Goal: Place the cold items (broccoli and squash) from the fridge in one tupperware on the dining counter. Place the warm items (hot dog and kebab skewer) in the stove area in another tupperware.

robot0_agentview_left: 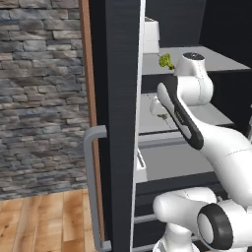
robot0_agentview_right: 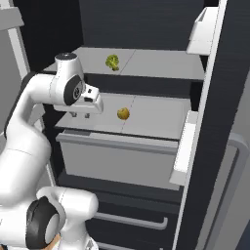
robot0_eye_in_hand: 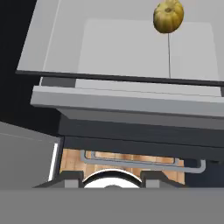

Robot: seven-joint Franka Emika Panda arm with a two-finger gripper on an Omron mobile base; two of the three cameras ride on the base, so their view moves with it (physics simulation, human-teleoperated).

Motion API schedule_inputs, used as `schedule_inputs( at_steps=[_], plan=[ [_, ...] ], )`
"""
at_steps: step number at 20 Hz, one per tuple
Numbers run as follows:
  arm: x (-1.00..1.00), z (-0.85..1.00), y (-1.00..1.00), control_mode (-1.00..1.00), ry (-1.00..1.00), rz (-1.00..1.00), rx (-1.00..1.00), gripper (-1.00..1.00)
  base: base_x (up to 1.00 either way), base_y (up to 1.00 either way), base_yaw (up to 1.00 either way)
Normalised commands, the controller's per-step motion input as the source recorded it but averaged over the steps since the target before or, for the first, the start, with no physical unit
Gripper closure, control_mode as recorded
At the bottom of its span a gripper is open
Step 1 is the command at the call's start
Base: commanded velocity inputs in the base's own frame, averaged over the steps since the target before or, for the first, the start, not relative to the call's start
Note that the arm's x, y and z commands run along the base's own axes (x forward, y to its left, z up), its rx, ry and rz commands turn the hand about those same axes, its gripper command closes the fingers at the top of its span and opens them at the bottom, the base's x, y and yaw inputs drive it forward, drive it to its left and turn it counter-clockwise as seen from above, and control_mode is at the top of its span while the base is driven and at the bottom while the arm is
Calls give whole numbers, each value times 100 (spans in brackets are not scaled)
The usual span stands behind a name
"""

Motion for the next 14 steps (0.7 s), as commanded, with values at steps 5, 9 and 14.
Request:
schedule_inputs(
  at_steps=[5, 9, 14],
  plan=[
    [-31, -13, -20, -100, -32, -2, 0, -100, 0, 0, 0],
    [15, -23, -73, -100, -29, -11, 0, -100, 0, 0, 0],
    [63, -2, -31, -100, 3, -8, 0, -100, 0, 0, 0]
  ],
)
